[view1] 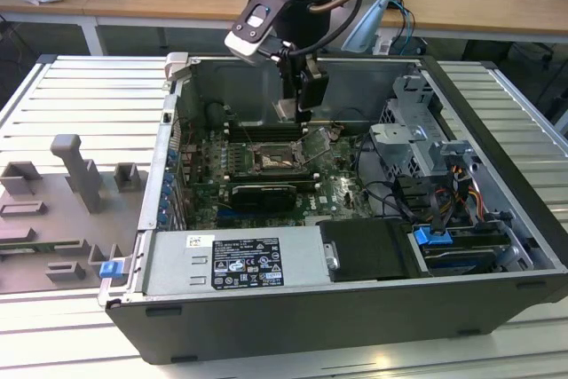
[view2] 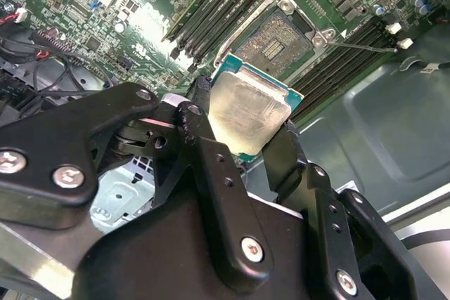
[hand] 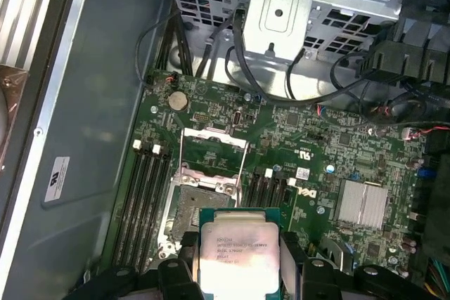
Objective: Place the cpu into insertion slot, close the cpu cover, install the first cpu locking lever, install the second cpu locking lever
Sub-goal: 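Place the cpu into insertion slot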
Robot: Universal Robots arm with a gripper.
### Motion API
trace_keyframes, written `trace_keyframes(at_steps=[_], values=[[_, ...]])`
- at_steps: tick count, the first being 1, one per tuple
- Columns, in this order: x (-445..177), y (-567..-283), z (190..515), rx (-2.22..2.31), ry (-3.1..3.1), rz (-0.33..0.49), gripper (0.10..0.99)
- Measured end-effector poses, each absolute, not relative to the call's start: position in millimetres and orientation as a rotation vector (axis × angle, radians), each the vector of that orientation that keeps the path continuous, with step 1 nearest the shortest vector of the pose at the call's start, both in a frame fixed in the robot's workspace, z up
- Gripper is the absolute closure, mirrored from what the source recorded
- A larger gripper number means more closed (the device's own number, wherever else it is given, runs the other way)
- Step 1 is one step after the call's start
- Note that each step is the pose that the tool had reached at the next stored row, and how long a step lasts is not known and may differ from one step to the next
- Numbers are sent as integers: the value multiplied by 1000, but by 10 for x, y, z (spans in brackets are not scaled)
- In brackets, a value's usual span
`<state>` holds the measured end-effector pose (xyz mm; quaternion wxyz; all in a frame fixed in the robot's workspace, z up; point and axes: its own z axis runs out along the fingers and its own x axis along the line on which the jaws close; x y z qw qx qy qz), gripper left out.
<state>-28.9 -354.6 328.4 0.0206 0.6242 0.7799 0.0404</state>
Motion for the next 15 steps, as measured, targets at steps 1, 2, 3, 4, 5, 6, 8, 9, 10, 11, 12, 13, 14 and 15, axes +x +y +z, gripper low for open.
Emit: trace_keyframes(at_steps=[1, 2, 3, 4, 5, 6, 8, 9, 10, 11, 12, 13, 14, 15], values=[[-289, -3546, 3280, 1937, 2418, 125, 545], [-289, -3546, 3277, 1937, 2417, 125, 545], [-289, -3546, 3272, 1939, 2416, 125, 545], [-289, -3547, 3258, 1941, 2415, 125, 545], [-289, -3541, 3246, 1943, 2413, 125, 545], [-289, -3537, 3240, 1943, 2412, 125, 545], [-288, -3530, 3224, 1950, 2406, 125, 545], [-289, -3527, 3220, 1955, 2402, 125, 545], [-289, -3523, 3213, 1962, 2396, 124, 545], [-288, -3520, 3206, 1968, 2391, 125, 545], [-289, -3519, 3200, 1973, 2387, 124, 545], [-289, -3517, 3195, 1978, 2382, 124, 545], [-289, -3517, 3191, 1982, 2379, 124, 545], [-289, -3516, 3187, 1985, 2376, 124, 545]])
